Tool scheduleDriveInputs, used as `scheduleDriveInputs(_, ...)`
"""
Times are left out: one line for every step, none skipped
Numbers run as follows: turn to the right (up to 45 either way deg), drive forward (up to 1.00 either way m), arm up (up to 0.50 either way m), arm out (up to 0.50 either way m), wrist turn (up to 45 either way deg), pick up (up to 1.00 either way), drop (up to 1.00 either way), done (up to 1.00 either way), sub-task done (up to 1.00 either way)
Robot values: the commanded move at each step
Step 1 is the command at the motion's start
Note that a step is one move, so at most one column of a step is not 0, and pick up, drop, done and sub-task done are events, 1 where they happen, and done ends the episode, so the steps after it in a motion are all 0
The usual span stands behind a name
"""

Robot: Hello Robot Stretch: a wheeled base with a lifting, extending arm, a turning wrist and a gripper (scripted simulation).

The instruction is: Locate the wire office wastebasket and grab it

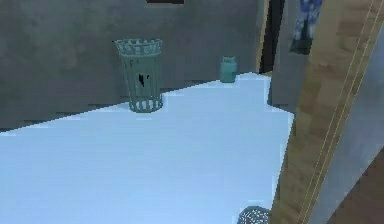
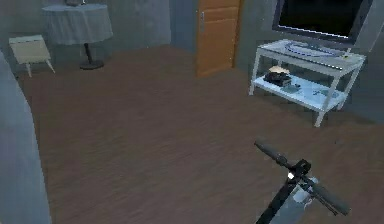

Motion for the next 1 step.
scheduleDriveInputs(0.0, 0.40, 0.00, 0.00, 0.0, 0.00, 0.00, 0.00, 0.00)
